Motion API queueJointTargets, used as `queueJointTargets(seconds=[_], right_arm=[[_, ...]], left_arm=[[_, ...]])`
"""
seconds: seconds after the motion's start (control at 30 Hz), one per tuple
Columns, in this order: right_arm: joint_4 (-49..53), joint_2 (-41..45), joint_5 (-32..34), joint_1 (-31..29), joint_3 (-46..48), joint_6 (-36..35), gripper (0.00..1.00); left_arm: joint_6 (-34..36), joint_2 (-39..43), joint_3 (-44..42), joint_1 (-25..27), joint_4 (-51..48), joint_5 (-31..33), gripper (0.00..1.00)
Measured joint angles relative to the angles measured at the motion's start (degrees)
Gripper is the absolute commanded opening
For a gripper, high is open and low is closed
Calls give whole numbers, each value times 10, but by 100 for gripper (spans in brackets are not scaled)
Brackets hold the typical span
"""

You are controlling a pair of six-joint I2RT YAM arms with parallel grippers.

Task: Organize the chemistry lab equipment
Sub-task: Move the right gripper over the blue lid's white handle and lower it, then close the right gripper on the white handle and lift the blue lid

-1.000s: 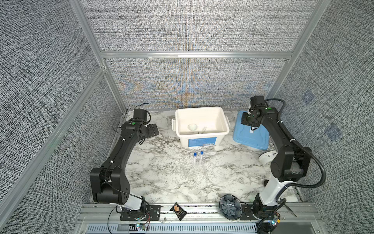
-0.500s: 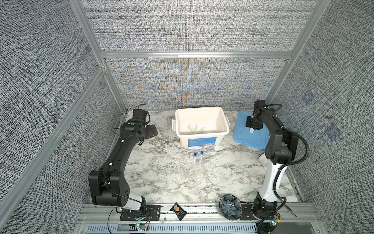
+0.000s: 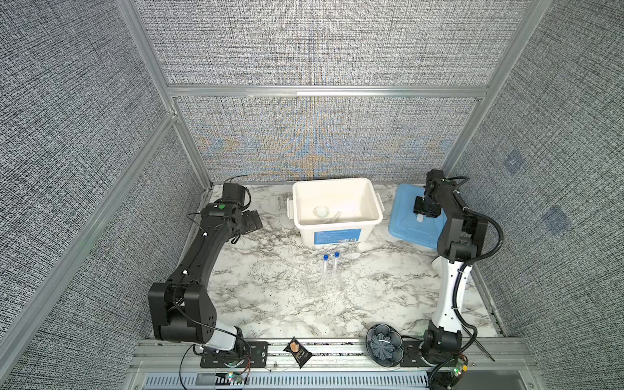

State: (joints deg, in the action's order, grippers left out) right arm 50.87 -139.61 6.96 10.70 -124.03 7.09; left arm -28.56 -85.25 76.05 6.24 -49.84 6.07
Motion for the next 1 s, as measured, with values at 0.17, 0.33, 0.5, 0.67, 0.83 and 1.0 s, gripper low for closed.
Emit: queueJointTargets(seconds=[0.17,0.33,0.5,0.67,0.83,1.0], right_arm=[[3,-12,-19,1,-11,-5,52],[11,-26,-14,1,-34,-6,50],[39,-70,-12,1,-108,-10,41],[52,-81,2,3,-125,-12,34],[50,-76,2,7,-113,-9,31],[53,-75,-5,14,-113,-9,26]], left_arm=[[0,0,-1,0,-8,0,99],[0,0,0,0,-9,0,99],[-4,1,-1,0,-10,0,99],[-10,1,-1,0,-10,-1,99],[-15,2,-1,0,-10,-2,99],[-19,2,-1,0,-10,-2,99]])
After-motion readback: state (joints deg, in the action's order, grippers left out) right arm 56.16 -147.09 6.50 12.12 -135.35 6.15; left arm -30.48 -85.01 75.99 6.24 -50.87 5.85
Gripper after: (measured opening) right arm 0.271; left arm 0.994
